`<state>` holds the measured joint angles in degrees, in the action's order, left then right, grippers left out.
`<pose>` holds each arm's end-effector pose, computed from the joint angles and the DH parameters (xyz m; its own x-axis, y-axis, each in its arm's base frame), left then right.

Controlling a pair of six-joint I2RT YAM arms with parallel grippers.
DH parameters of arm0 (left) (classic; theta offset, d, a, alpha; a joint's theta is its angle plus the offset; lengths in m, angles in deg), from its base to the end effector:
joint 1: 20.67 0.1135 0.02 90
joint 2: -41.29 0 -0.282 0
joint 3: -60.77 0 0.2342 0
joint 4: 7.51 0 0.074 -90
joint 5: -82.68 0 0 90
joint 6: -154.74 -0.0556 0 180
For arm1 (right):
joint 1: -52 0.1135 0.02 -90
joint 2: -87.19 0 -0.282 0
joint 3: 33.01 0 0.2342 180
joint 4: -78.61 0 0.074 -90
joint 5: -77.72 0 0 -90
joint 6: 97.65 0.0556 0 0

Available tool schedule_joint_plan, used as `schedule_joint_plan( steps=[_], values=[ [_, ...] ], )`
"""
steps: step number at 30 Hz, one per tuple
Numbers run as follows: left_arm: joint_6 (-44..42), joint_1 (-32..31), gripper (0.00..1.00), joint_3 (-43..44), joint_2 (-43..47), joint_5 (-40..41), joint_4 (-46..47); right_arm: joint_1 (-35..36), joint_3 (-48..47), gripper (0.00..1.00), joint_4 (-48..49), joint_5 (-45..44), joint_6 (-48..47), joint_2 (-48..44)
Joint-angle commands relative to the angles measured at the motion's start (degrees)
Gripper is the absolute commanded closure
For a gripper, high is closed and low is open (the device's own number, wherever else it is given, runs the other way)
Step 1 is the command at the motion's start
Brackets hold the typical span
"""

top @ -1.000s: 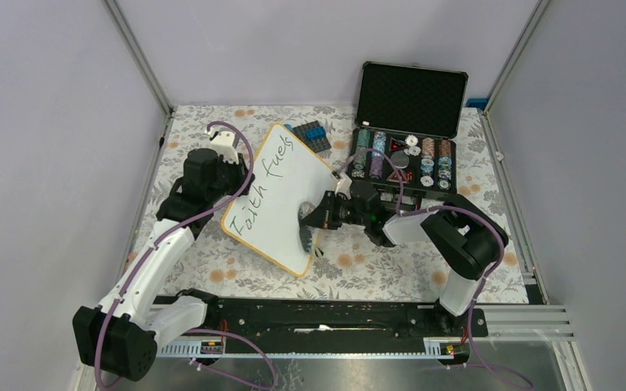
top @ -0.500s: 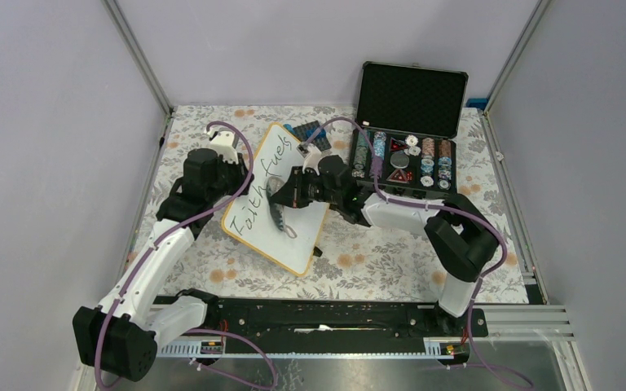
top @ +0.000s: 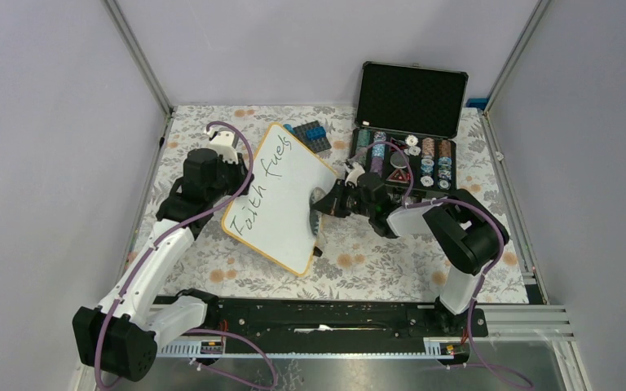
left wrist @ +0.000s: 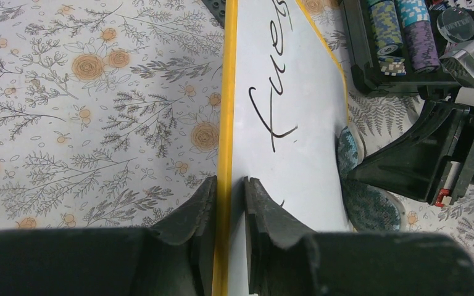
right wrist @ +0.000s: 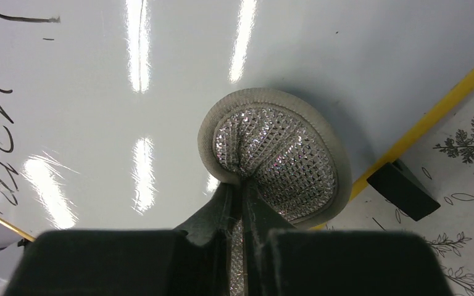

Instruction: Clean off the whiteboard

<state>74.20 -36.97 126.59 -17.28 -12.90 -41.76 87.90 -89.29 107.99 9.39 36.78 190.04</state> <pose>0.2101 -0.0671 0.3250 -0.4894 -0.0273 -0.8716 0.2859 0.9392 -0.1900 0.2826 0.2299 0.1812 -0.7525 0.2584 -0.6058 -0.4256 0.5112 0.7467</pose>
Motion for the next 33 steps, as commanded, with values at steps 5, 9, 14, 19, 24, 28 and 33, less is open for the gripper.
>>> schedule_joint_plan(
  steps=[5, 9, 14, 19, 24, 28, 33],
  values=[
    [1.00, -2.29, 1.00, -0.79, -0.50, -4.07, -2.73, 5.97, -6.03, 1.00, -13.18, -5.53, -6.63, -1.46],
    [2.23, -3.38, 1.00, 0.56, -1.08, -4.46, -4.23, 14.41, -13.42, 1.00, -20.70, -9.84, -13.15, -5.10],
    [4.74, -3.25, 0.68, 2.43, 0.33, -5.31, -7.14, 16.04, -12.69, 1.00, -22.58, -11.97, -14.50, -9.69],
    [8.13, -1.09, 0.38, 1.54, 3.81, -10.38, -6.47, 16.05, -12.20, 1.00, -25.30, -13.98, -16.20, -11.86],
    [10.61, 8.31, 0.17, 1.71, 6.55, -18.56, -6.85, 16.04, -10.31, 1.00, -25.29, -14.39, -16.47, -13.29],
    [13.78, 13.74, 0.10, -0.07, 7.14, -23.19, -6.44, 16.04, -8.98, 1.00, -24.58, -13.85, -16.21, -14.25],
    [18.09, 17.22, 0.11, -5.17, 9.32, -29.12, -2.37, 16.04, -8.18, 1.00, -24.55, -12.87, -15.64, -15.54]
  ],
)
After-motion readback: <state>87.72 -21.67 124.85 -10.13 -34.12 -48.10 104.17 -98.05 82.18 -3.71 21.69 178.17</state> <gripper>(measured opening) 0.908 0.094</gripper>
